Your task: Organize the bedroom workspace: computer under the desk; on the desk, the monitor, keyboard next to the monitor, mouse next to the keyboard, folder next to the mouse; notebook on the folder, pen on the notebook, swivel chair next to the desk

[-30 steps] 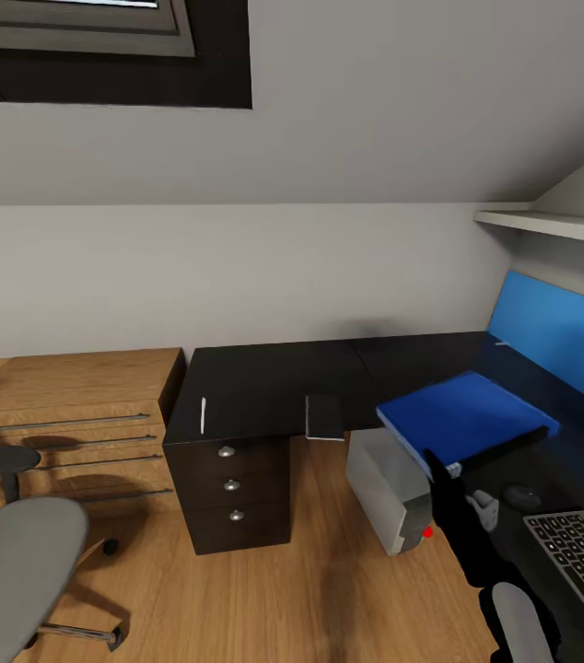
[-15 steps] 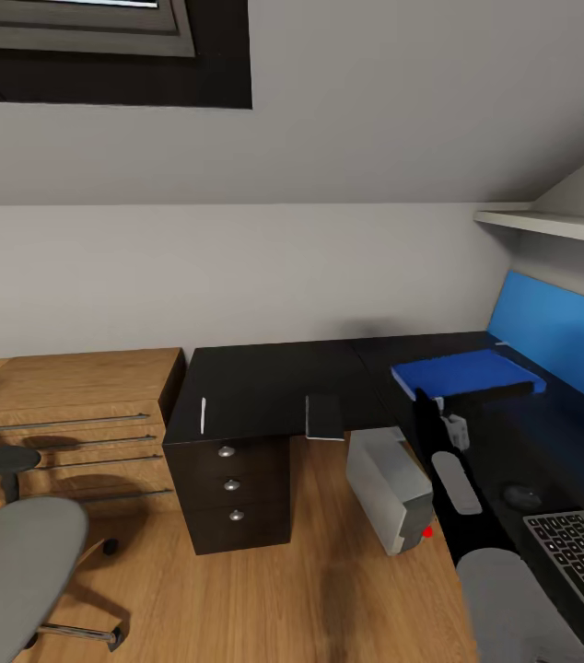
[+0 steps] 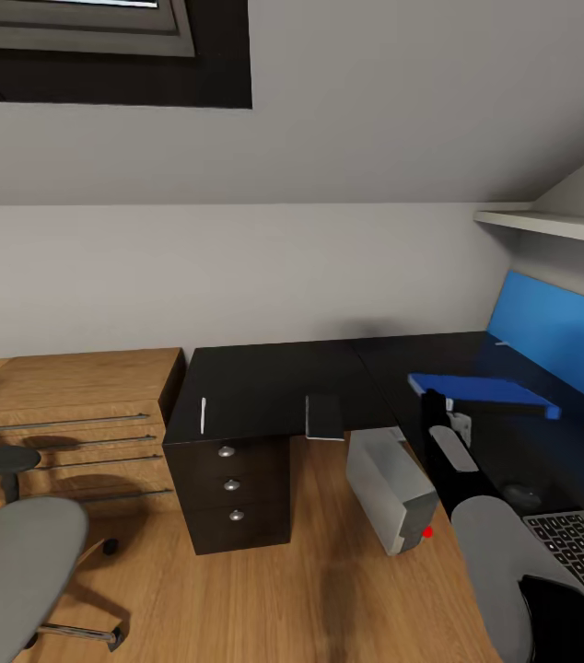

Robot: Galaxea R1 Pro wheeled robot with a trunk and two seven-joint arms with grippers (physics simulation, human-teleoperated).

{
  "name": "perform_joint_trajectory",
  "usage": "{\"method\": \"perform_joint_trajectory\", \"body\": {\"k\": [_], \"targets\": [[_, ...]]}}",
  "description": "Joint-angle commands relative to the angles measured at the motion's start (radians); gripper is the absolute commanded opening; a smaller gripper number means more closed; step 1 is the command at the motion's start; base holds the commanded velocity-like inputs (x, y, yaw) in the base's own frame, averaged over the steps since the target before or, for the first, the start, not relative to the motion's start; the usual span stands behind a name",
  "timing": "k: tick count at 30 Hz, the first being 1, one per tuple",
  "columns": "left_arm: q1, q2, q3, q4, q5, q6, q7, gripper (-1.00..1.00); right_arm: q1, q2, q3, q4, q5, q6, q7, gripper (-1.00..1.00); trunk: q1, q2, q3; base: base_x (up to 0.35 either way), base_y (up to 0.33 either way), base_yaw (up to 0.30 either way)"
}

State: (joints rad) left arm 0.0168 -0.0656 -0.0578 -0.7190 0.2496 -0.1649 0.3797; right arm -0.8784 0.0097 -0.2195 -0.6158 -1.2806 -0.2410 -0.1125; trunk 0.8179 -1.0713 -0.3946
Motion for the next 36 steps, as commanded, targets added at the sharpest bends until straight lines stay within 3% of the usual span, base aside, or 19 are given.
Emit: {"method": "perform_joint_trajectory", "body": {"k": [1,16,36], "targets": [[0.0,0.0,-0.005,-0.003,0.01,-0.004,0.005,1.0,0.0,0.0,-0.002,-0.001,-0.014,0.001,-0.001,-1.0,0.0,-0.001,-0.001,0.0,0.0,0.0],[0.0,-0.001,-0.008,-0.001,0.01,-0.004,0.004,1.0,0.008,0.008,-0.003,0.03,-0.026,0.002,-0.001,-1.0,0.0,-0.001,-0.001,0.026,0.0,-0.001],[0.0,0.0,-0.007,0.0,0.01,-0.002,0.005,1.0,0.009,0.01,-0.003,0.108,-0.027,0.002,0.0,-1.0,0.0,-0.001,-0.001,0.122,-0.028,-0.106]]}}
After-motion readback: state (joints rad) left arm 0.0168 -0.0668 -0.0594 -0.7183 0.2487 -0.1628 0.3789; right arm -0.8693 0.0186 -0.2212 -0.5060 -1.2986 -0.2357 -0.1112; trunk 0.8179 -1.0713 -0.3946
